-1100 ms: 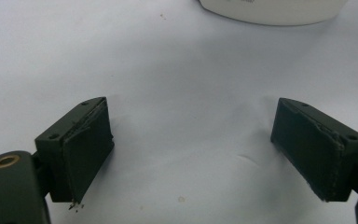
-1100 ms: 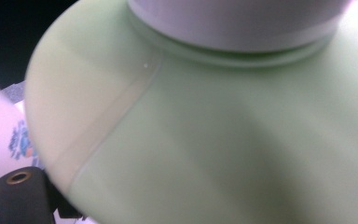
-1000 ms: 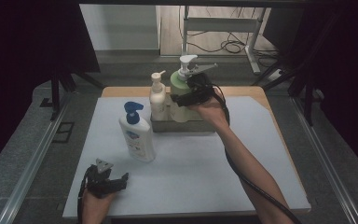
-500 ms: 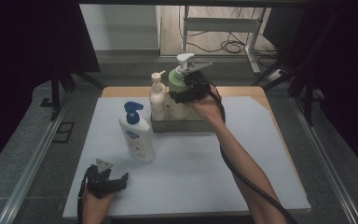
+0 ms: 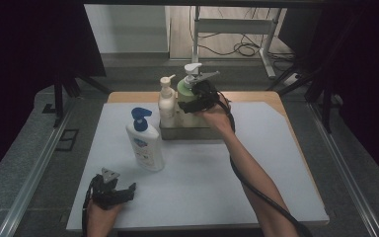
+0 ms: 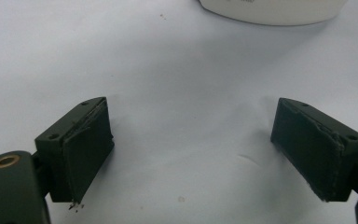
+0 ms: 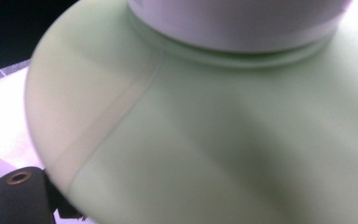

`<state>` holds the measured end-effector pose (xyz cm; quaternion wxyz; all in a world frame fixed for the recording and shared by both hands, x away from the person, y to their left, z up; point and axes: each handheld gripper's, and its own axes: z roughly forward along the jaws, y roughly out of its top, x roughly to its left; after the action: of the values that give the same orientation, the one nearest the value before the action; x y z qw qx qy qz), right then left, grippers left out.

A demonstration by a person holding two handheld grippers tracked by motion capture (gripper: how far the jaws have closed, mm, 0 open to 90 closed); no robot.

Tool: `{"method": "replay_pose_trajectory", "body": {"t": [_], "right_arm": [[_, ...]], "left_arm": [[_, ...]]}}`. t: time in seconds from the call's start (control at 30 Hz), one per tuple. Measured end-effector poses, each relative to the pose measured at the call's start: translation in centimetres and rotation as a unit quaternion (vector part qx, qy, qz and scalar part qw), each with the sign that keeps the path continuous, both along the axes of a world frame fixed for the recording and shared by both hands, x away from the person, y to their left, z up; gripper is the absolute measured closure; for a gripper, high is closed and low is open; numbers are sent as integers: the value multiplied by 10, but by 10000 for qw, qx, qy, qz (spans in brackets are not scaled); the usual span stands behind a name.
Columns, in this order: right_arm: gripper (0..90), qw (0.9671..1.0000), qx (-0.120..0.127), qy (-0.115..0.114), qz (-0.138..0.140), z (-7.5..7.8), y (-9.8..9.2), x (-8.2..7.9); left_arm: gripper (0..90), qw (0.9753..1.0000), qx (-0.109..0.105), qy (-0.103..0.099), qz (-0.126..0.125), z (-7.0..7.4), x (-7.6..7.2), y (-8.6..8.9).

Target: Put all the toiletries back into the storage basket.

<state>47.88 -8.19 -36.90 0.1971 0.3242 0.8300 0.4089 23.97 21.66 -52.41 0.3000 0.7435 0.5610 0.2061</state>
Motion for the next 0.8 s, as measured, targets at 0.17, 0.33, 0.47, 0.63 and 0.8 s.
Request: {"method": "replay_pose_trajectory", "body": {"t": [0.17, 0.33, 0.47, 0.63, 0.8], "right_arm": [[125, 9999, -32, 115, 46, -6, 1, 1], [125, 9998, -78, 185, 68, -13, 3, 2], [125, 9996, -108, 261, 69, -17, 3, 4], [126, 9992, -174, 339, 89, -23, 4, 6], [126, 9988, -224, 415, 108, -29, 6, 7]], "left_arm": [[120, 10000, 0, 0, 0, 0, 0, 0], [119, 10000, 1, 1, -1, 0, 0, 0], [120, 10000, 1, 1, -1, 0, 0, 0], [120, 10000, 1, 0, -1, 0, 0, 0], [119, 10000, 0, 0, -2, 0, 0, 0]]}}
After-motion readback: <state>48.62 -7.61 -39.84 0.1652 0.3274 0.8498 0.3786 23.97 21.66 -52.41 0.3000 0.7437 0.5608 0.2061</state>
